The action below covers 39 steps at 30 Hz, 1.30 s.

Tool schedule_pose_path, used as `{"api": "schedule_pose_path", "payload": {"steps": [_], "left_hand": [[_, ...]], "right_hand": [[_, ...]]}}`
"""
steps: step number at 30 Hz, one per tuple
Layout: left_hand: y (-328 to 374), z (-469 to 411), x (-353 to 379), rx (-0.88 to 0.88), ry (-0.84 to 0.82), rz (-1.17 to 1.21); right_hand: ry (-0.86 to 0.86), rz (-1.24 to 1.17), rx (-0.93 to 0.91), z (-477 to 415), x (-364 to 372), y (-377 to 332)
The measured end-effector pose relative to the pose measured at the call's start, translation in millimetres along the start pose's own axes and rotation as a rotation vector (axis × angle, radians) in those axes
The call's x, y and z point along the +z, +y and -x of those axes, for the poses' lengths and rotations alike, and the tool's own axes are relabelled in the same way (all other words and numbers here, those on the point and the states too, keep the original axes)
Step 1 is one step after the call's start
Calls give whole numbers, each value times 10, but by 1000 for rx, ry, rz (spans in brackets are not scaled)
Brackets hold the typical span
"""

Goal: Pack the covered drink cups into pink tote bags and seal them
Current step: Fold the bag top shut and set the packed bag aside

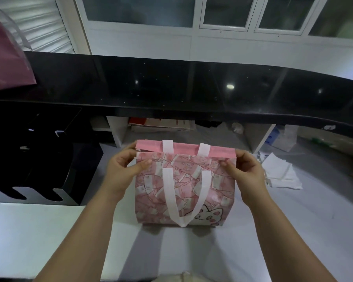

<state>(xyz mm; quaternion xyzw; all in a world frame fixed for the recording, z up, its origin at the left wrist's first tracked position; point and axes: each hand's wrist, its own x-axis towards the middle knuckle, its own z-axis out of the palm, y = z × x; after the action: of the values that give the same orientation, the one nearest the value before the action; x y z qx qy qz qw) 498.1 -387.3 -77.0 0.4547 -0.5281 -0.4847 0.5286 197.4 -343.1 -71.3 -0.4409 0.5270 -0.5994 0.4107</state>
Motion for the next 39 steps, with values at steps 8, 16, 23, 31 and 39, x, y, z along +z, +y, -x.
{"api": "schedule_pose_path", "payload": {"steps": [8,16,23,31,39], "left_hand": [[-101,-60,50,13,54,103],[51,-79,124,66,27,-195],[83,-61,136,98,10,-234],[54,-74,170,165,41,-287],[21,-55,162,151,46,-204]], "right_hand": [[-88,492,-315,-68,22,-124],[-1,612,-368,-227,220,-389],[-84,403,-4,-444,253,-642],[-431,903,-519,-476,308,-918],[-467,709,-244,-659,408,-1083]]}}
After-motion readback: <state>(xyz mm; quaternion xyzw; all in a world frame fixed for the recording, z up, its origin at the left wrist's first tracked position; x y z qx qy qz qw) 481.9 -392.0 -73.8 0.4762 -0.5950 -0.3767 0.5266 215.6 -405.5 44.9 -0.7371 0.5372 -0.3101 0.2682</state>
